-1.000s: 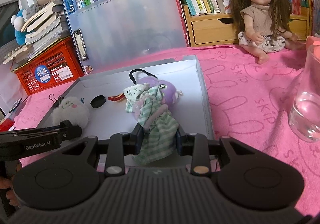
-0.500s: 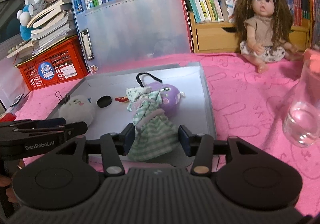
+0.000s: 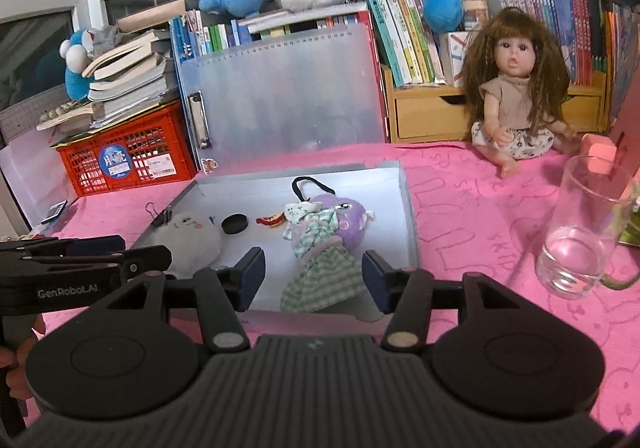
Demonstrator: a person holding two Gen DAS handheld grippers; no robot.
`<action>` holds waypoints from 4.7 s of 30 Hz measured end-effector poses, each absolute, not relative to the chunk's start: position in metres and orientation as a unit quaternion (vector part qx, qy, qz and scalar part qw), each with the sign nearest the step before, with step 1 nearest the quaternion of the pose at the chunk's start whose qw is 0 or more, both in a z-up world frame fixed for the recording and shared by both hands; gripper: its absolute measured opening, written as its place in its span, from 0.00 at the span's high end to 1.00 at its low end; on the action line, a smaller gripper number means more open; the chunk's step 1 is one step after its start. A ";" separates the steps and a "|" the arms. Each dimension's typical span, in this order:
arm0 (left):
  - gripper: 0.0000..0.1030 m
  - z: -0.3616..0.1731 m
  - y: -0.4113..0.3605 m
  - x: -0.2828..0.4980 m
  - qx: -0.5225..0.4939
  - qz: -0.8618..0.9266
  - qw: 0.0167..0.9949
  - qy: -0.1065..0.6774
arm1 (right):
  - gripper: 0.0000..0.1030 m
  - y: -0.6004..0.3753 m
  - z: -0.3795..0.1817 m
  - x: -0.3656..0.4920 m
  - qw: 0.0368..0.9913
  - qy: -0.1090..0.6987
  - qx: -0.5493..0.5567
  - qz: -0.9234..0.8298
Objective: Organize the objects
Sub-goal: 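Open the right tool to drop the cloth while the left tool releases the lid into the box, then move both open tools back to the pile beside the box, then close the right tool on a black lid while the left tool closes on another black lid, then carry both black lids over the white box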
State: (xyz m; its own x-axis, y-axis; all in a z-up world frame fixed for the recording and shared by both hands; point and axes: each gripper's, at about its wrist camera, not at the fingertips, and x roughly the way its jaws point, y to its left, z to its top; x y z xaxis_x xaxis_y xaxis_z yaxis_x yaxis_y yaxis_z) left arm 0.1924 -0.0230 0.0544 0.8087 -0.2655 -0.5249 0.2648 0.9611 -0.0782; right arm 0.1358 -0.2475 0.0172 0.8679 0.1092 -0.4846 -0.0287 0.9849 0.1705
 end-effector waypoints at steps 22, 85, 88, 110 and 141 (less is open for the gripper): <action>0.34 0.031 0.009 0.106 -0.006 -0.137 0.945 0.299 | 0.33 -0.228 -0.016 0.082 0.955 0.292 0.041 0.039; 0.70 0.003 0.032 0.011 0.000 -0.113 0.942 0.315 | 0.67 -0.193 -0.038 0.071 0.949 0.309 -0.013 0.054; 0.70 0.005 0.029 0.009 -0.003 -0.121 0.942 0.314 | 0.67 -0.193 -0.037 0.069 0.949 0.308 -0.012 0.059; 0.70 0.045 0.005 0.032 -0.007 -0.162 0.948 0.274 | 0.67 -0.198 -0.005 0.063 0.960 0.272 0.018 0.057; 0.70 0.067 -0.025 0.171 -0.040 -0.158 0.950 0.265 | 0.67 -0.246 0.006 0.148 0.945 0.295 0.127 0.062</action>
